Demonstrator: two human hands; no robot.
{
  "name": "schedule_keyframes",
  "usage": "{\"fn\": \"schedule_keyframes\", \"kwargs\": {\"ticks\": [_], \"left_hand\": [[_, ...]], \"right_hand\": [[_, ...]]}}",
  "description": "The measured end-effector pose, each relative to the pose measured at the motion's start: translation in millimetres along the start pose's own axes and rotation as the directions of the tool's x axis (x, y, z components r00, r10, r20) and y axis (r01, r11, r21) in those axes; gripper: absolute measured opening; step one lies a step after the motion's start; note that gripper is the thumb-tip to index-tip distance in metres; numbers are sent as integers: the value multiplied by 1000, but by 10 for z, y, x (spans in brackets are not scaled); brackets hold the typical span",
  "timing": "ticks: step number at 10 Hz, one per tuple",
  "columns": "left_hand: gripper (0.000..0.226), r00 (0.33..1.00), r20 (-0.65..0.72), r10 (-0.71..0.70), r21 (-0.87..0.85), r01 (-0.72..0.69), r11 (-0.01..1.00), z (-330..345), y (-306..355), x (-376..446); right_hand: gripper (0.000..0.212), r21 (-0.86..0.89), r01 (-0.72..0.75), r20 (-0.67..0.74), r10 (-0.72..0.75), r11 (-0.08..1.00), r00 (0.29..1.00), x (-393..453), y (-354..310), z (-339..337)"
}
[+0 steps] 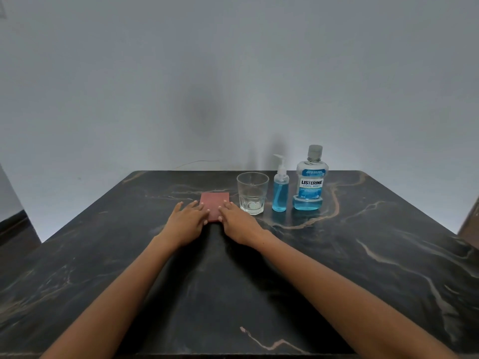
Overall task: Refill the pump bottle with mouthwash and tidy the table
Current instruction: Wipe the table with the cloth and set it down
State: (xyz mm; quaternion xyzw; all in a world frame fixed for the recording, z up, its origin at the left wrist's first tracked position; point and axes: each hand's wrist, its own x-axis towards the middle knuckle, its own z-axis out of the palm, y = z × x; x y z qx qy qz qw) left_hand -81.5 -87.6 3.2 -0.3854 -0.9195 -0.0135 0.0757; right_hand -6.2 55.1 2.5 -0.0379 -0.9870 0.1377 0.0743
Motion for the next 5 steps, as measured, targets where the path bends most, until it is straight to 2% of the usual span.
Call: {"fn": "schedule_keyframes", "kwargs": {"ticks": [1,2,3,4,5], "left_hand": [[46,999,-51,4,18,-3,1000,-13,28,-122],[46,985,-173,-9,-11,7,1000,-38,96,-276],[48,958,-287,-13,-44,0,999,-100,265,-373],[50,933,-359,-21,-50,4,999,-131,422,-400],[52,883,-469,-22,-76,-15,997,-226,645,-421]], "right_hand": [[43,-13,81,-41,-82,997,996,-242,65,-106],[47,-80,175,-74,-181,981,981,-597,235,-234],[48,-173,187,-140,-212,967,967,-907,445,-348],[48,-215,131,-238,-182,968,954,-1065,586,-406],[49,-203,12,-422,-99,979,901,-1171,682,-536]]}}
